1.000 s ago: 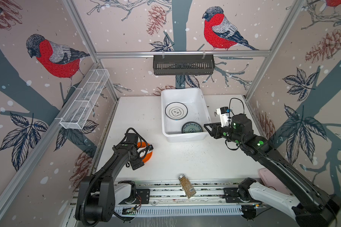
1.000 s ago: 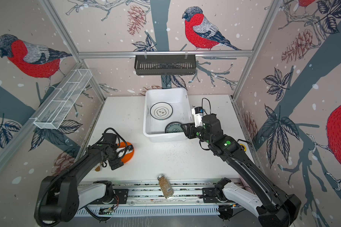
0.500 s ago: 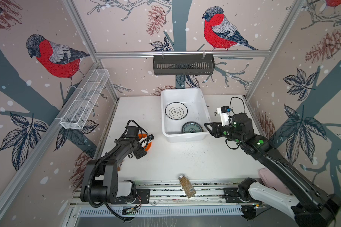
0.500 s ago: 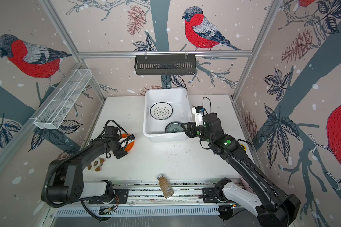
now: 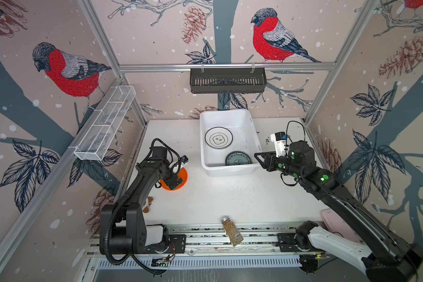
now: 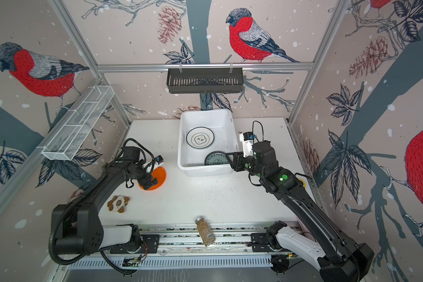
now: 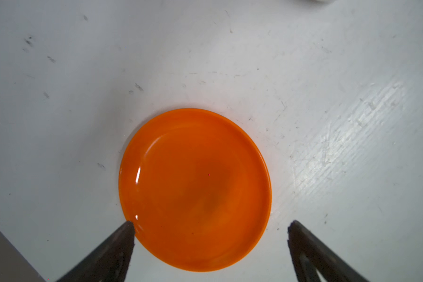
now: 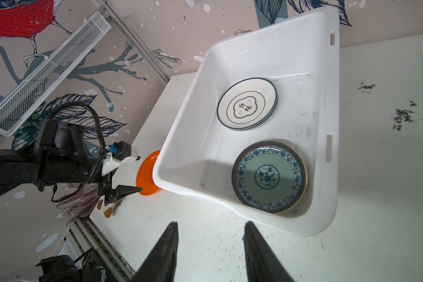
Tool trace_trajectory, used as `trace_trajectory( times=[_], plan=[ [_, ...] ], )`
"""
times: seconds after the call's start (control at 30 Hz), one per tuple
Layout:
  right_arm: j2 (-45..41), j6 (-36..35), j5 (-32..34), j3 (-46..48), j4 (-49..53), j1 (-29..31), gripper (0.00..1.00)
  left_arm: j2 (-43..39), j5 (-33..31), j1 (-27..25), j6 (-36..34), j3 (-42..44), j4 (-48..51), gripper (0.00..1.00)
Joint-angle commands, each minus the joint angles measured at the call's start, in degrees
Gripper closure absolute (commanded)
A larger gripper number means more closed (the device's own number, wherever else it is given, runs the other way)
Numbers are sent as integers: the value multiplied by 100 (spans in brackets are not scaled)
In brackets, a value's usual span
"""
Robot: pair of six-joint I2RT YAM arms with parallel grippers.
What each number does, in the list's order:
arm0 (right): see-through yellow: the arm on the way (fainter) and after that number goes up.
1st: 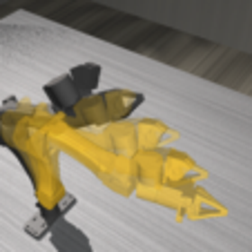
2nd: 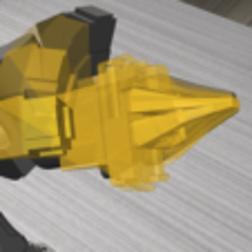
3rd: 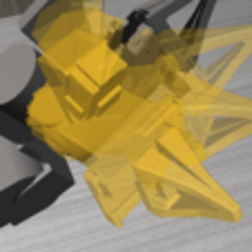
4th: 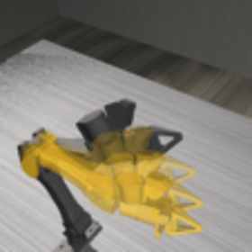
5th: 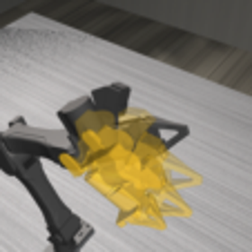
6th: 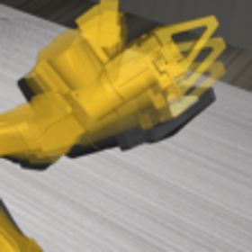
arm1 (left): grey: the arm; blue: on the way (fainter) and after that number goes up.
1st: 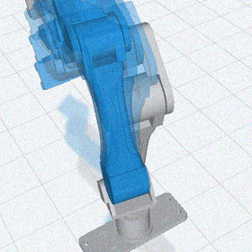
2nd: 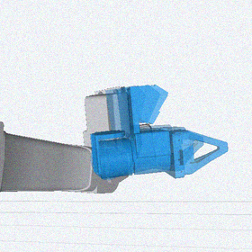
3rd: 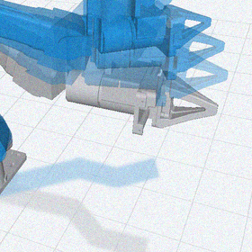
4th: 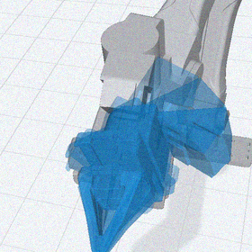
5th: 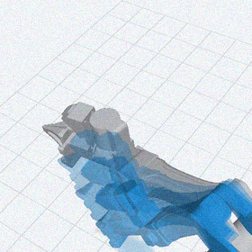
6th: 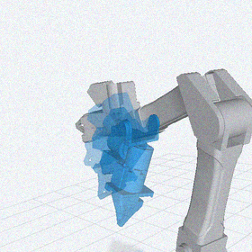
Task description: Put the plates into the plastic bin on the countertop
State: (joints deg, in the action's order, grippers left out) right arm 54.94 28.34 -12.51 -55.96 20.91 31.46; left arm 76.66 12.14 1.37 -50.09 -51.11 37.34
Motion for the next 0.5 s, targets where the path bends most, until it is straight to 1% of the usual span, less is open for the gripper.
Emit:
trace_trajectory(
  times=[0.0,0.07,0.1,0.23,0.33,0.47],
  plan=[
    [-46,-56,-98,33,-147,5,54,235,609,279,347,-400,493,2],
    [-58,-45,-127,72,-196,0,54,527,870,585,399,-575,690,2],
    [-75,-39,-153,98,-239,2,54,709,1023,772,435,-829,796,2],
    [-80,5,-246,223,-413,0,55,1470,1651,1584,461,-1384,1209,3],
    [-78,40,-303,300,-509,0,55,2033,1990,1989,342,-1746,1591,3],
    [-65,73,-339,377,-613,0,55,2349,2107,2295,442,-1844,1509,6]
  ],
)
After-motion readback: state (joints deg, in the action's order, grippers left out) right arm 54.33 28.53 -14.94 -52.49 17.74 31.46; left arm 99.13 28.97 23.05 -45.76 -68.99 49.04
